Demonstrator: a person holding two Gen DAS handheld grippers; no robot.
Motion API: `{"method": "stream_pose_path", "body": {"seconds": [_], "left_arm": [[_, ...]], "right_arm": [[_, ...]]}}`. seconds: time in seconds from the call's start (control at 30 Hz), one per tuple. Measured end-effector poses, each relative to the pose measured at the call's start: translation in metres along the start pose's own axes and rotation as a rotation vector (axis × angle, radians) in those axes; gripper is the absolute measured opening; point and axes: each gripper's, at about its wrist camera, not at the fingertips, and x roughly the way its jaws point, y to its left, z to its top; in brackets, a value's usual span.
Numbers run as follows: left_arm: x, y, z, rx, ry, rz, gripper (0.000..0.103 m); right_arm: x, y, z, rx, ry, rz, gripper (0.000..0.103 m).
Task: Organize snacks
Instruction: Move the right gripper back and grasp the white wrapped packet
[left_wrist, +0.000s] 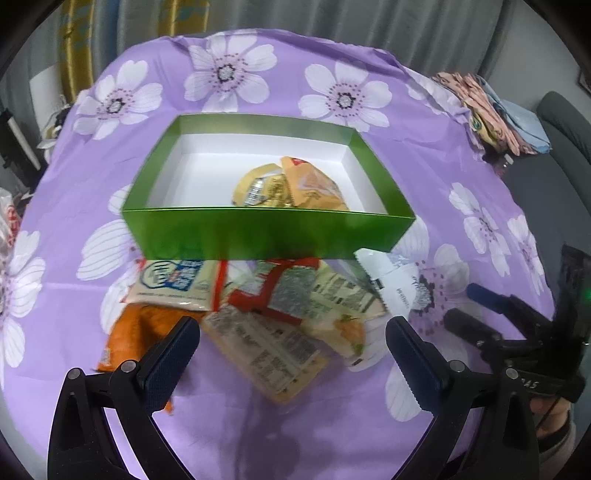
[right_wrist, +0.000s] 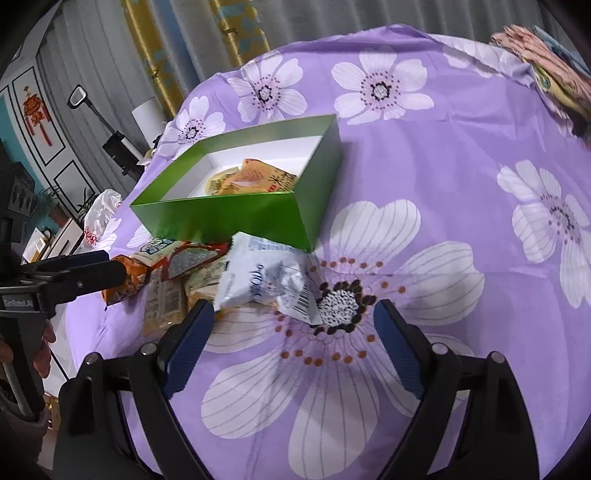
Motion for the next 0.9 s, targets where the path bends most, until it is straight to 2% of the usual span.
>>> {"method": "stream_pose_path", "body": {"seconds": [0.33,0.67,0.9], "left_arm": [[0.020,-0.023,0.014,0.012,0.033,-0.152,0.100],[0.058,-0.054,0.032,0.062,0.080,-0.163,0.100],[0.079,-0.063,0.037,0.083,0.118,-0.169,0.082]], "right_arm": [[0.013,-0.013,-0.003,0.026,0.004,0.040,0.088],[0.037,-0.010,0.000,-0.002,0.027,0.120,0.074],[0.052,-0.005,0.006,-0.035,0.047,0.162,0.060]]}}
